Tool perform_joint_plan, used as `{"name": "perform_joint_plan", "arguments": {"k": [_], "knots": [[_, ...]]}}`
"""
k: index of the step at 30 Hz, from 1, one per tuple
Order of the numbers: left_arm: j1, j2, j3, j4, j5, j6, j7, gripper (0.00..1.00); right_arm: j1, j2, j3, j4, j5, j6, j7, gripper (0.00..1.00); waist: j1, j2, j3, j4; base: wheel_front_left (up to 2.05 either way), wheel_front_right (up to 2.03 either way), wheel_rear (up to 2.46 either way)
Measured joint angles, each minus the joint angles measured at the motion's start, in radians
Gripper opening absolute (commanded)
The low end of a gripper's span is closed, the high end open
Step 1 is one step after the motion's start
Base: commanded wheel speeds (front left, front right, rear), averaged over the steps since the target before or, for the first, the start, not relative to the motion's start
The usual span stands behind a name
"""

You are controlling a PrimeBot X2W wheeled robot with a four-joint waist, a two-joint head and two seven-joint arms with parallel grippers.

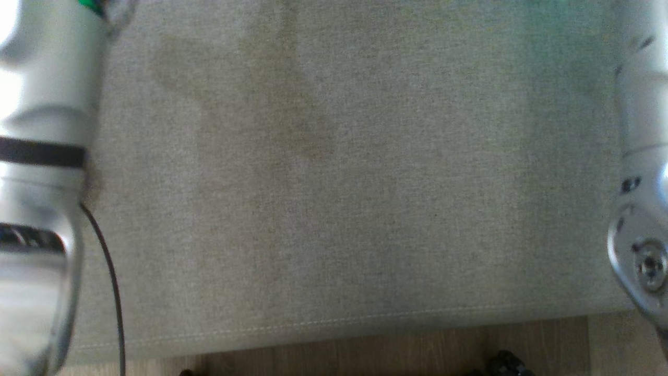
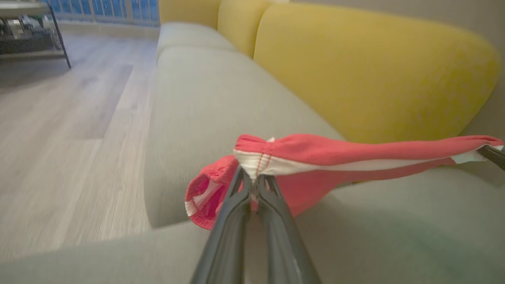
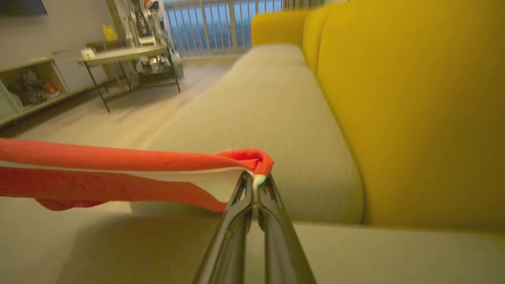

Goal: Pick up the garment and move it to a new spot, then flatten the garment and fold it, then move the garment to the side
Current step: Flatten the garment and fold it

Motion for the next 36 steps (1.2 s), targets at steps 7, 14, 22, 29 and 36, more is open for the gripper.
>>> {"name": "perform_joint_plan", "arguments": {"k": [7,14,22,29,36], "knots": [[0.128,-0.007,-0.11,0.17,0.057,-0.031,-0.03,0.0,0.061,-0.003,0.073,0.23,0.084,0.0,0.099,0.0,-0.0003,0.0,-0.017,-0.003,0.0,0.0,0.0],[0.261,0.009,-0.226,0.218,0.063,-0.051,-0.03,0.0,0.098,-0.004,0.114,0.344,0.09,0.0,0.198,0.0,-0.0005,0.0,-0.088,0.003,0.0,0.0,0.0],[0.376,0.041,-0.36,0.194,0.033,-0.051,-0.033,0.0,0.203,-0.015,0.225,0.378,0.12,0.0,0.264,0.0,-0.0005,0.0001,-0.184,0.02,0.0,0.0,0.0],[0.435,0.058,-0.414,0.189,0.03,-0.052,-0.074,0.0,0.28,-0.05,0.339,0.363,0.17,0.001,0.294,0.0,-0.0005,0.0001,-0.25,0.023,0.0,0.0,0.0],[0.509,0.057,-0.466,0.196,0.032,-0.052,-0.098,0.0,0.394,-0.106,0.478,0.267,0.305,0.001,0.379,0.0,-0.0004,0.0001,-0.333,0.022,0.0,0.0,0.0]]}}
